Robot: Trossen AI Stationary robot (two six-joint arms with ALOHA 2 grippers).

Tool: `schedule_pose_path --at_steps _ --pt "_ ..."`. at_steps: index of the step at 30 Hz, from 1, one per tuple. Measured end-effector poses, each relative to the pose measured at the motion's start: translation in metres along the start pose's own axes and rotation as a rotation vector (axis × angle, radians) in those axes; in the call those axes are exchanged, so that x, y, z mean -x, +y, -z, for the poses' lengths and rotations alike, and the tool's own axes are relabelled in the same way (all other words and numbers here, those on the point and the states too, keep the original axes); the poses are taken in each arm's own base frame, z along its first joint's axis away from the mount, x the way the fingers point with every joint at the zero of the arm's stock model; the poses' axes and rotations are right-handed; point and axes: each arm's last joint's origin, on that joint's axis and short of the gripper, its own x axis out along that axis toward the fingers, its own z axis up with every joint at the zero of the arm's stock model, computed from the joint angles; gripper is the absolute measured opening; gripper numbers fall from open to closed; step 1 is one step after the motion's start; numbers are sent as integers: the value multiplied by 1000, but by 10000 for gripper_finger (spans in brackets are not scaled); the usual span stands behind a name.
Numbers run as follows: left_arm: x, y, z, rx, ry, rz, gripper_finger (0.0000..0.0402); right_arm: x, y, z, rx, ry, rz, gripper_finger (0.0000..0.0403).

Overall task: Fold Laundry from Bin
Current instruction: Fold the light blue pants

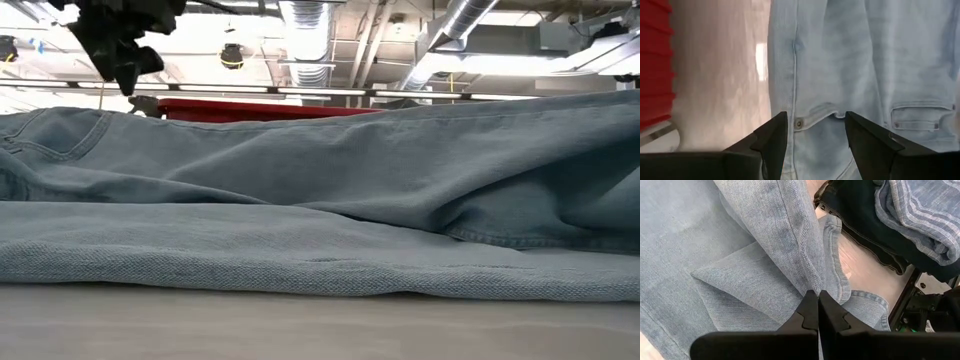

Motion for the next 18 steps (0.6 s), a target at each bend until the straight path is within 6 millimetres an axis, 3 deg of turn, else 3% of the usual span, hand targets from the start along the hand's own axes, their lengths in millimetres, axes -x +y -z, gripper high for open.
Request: schedule_pose_path --at_steps 8,18 --pt "-21 8 4 -34 103 -124 199 0 0 0 -2 -1 0 18" --pt "-29 7 5 -68 89 -59 214 0 0 0 -2 -1 0 18"
